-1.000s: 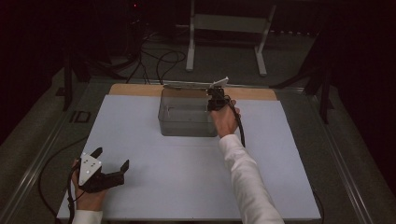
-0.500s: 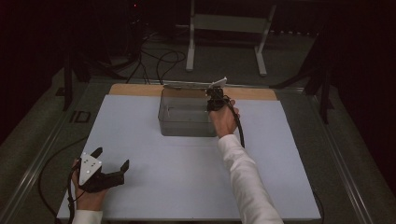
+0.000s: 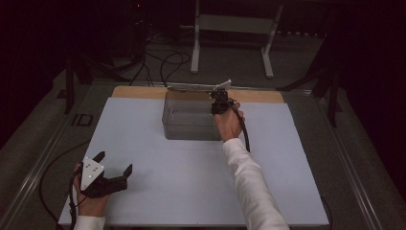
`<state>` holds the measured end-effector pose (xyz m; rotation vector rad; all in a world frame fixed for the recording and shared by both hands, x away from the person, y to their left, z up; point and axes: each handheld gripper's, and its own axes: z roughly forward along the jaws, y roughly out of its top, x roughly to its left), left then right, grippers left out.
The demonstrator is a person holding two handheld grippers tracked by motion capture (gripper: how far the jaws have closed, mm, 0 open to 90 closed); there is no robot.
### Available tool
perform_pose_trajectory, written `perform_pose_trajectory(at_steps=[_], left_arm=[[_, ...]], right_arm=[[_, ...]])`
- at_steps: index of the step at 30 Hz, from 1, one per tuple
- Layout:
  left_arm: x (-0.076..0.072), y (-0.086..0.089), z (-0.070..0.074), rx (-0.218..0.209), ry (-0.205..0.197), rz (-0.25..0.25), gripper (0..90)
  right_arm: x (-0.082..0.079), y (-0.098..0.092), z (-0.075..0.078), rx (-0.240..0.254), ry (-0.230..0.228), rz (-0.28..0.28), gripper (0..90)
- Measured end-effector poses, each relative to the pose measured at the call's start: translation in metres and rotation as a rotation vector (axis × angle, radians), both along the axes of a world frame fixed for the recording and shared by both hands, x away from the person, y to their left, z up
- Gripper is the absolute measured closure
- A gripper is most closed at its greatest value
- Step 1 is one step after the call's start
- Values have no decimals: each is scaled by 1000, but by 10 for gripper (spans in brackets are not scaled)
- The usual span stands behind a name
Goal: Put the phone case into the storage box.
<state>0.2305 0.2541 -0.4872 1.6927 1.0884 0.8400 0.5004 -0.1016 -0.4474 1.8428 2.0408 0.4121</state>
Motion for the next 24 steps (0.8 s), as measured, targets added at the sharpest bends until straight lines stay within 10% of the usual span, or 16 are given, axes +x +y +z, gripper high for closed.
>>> perform_pose_trajectory(at_steps=[24], left_arm=[[0,-2,-1,5,3,-3,2]], right_arm=[[-9,-1,15,-8,-39,121,645]])
